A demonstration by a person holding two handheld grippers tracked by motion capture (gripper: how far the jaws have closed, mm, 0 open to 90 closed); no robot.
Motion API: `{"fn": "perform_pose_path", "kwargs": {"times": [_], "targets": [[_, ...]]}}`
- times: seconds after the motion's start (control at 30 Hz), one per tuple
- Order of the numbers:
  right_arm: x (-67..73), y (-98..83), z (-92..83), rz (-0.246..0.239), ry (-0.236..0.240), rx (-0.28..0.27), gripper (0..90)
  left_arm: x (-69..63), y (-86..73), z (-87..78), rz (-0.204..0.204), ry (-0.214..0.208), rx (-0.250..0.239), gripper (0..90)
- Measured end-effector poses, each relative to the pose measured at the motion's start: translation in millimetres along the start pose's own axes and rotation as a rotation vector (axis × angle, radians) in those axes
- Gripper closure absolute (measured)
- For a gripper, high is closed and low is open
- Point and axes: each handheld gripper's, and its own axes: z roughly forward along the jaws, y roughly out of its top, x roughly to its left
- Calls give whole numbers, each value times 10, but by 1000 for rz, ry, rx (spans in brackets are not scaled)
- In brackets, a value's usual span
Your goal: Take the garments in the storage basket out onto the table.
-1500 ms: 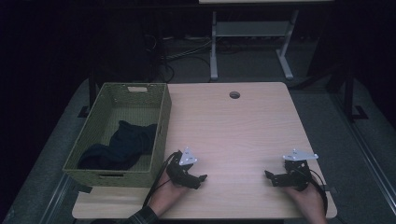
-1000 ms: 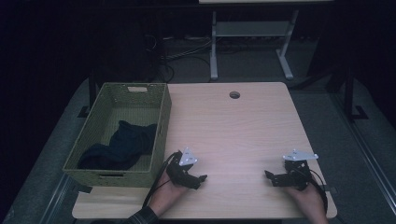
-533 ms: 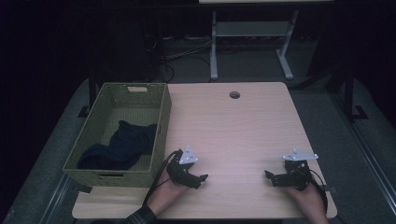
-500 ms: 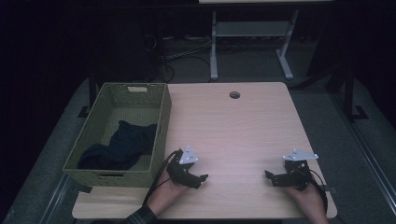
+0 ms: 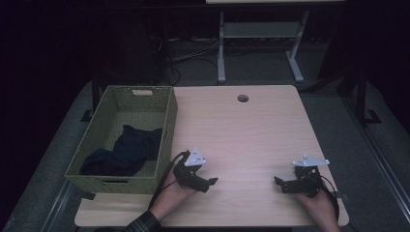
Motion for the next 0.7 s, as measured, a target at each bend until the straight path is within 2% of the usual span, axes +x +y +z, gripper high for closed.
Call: {"fn": "perform_pose_path", "kwargs": {"times": [0.2,0.47,0.7], "targets": [[0,0,0,0,0,0,29,4,74,-34,20,-7,-10,136],[-1,0,0,0,0,0,29,48,139,-80,9,-13,-39,136],[0,0,0,0,0,0,29,58,209,-120,33,-13,-38,136]]}}
